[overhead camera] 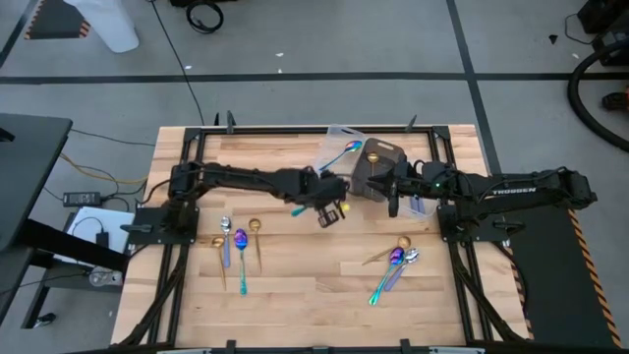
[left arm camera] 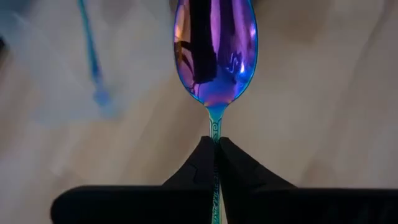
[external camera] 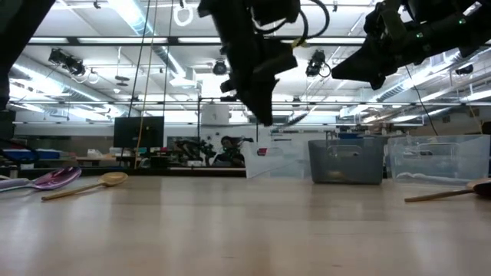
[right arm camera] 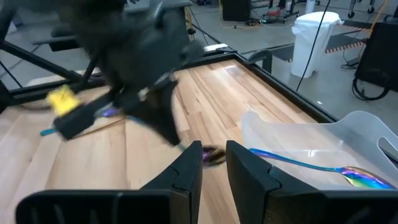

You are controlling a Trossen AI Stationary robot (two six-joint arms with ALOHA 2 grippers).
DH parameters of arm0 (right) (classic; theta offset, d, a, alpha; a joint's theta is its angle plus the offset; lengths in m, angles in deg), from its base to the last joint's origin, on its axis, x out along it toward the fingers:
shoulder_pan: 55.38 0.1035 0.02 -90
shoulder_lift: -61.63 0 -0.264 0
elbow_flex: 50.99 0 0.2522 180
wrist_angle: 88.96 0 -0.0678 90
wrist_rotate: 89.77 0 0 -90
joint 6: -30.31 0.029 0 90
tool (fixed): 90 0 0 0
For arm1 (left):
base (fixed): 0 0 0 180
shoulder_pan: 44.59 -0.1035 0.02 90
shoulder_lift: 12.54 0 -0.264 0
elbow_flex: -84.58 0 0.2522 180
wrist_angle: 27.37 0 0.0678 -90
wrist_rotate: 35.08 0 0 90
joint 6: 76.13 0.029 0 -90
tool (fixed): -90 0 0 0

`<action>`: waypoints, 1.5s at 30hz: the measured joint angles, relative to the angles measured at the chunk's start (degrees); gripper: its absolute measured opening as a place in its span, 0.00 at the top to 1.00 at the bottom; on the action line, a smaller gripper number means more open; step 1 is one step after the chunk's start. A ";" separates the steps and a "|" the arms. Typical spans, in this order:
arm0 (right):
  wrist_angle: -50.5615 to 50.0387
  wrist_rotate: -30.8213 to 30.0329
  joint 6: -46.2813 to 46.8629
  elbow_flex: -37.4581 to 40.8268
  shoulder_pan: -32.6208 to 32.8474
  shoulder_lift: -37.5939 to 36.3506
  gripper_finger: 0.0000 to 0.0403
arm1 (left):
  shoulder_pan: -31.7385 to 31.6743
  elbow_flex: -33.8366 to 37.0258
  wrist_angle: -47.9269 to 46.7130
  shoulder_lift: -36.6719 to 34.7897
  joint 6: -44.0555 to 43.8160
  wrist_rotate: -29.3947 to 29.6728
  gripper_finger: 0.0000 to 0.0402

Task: Sort silverware by color (type)
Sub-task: Put the blue spoon into the left transparent bin

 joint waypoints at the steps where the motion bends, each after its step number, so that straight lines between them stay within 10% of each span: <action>1: -0.13 0.00 -0.06 0.00 0.00 0.00 0.80 | -0.62 -1.13 -0.12 0.00 0.75 0.33 0.97; 45: -0.90 -2.19 -1.37 0.02 -0.52 6.77 0.80 | -21.64 -5.02 28.37 12.11 11.40 -12.15 0.95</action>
